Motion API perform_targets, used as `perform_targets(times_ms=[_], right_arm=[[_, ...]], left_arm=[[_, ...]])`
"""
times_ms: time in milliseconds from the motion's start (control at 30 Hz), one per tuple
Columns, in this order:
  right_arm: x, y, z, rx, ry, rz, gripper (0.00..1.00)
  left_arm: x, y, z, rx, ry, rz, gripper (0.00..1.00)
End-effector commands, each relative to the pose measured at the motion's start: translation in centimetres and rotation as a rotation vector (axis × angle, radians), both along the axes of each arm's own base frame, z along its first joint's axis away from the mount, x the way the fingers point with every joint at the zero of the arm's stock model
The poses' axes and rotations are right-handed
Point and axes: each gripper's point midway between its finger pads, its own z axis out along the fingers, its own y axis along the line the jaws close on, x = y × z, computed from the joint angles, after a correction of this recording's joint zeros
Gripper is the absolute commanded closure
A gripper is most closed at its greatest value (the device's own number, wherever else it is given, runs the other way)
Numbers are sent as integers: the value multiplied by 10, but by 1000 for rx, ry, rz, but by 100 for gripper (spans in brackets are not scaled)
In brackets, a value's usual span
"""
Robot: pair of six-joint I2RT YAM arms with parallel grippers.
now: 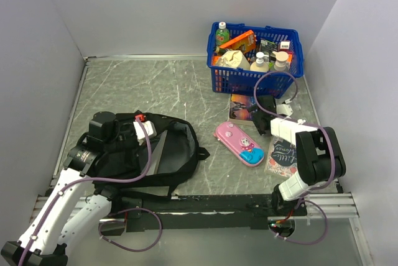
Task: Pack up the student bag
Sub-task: Pick up the book from the center of the board.
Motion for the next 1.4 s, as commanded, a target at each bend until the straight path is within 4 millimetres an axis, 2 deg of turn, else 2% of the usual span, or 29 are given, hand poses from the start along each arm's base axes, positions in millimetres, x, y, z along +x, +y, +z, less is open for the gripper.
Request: perform_targets(times_ms=[0,67,367,500,767,900,1033,1167,1367], right_arm=[[30,1,28,-2,-109,-19,12],[32,-1,31,-8,-114,-19,13],[48,-19,66,-17,-225,-32,15],[50,-17,80,-13,-266,-17,15],[46,-14,94,9,-313,-8,16],[44,-15,85,9,-283,-16,16],[40,-15,64,19,-228,-31,17],[39,-17,49,4,-198,-35,23],[45,-20,46,-28,-195,-28,28]], left_arm=[[5,-2,24,-22,-82,-6,99],[4,-2,24,-25,-80,-10,99],[1,-2,20,-24,-72,-12,99],[1,-3,18,-30,-68,-12,99],[1,-3,16,-34,-60,-14,99],[0,-4,17,-40,-61,-18,99],[1,-3,17,-34,-60,-14,99],[-1,-4,16,-39,-47,-16,99],[-3,-5,14,-45,-38,-21,99]])
